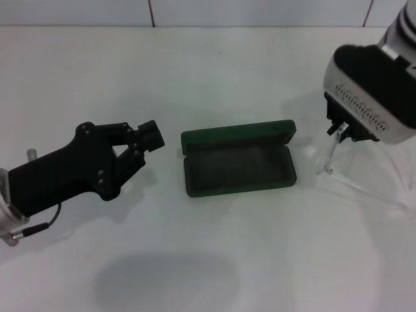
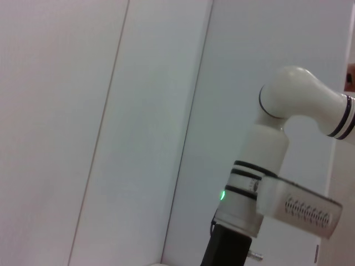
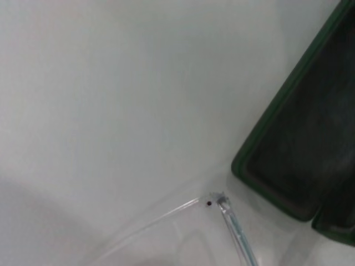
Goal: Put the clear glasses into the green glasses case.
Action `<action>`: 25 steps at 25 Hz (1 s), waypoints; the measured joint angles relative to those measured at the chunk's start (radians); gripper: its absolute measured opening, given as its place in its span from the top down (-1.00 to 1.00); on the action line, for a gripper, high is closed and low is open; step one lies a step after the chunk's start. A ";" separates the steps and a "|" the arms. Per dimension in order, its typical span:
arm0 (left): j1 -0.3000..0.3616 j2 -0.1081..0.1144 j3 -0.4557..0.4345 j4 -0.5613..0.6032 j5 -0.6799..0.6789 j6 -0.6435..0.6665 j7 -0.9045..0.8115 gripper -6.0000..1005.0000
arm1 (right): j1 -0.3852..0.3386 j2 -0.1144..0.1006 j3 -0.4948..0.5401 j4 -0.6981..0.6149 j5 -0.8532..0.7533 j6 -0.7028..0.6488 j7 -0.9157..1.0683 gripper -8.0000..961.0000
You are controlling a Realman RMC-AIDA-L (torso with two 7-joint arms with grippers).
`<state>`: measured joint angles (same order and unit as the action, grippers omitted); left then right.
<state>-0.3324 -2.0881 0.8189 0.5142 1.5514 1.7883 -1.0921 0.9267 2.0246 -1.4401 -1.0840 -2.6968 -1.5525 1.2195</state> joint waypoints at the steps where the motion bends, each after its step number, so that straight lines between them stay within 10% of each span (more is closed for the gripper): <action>1: 0.001 0.001 -0.001 0.002 0.000 0.005 0.000 0.86 | -0.003 -0.002 0.011 -0.019 0.011 -0.026 0.014 0.76; 15: 0.034 0.007 -0.003 0.162 -0.115 0.046 -0.097 0.87 | -0.084 -0.009 0.472 -0.374 0.257 -0.343 0.203 0.76; 25: -0.015 0.006 0.008 0.312 -0.165 0.097 -0.197 0.88 | -0.367 -0.007 0.779 -0.339 0.745 -0.162 0.344 0.76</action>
<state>-0.3472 -2.0825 0.8273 0.8267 1.3862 1.8852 -1.2894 0.5600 2.0172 -0.6607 -1.4229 -1.9515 -1.7147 1.5634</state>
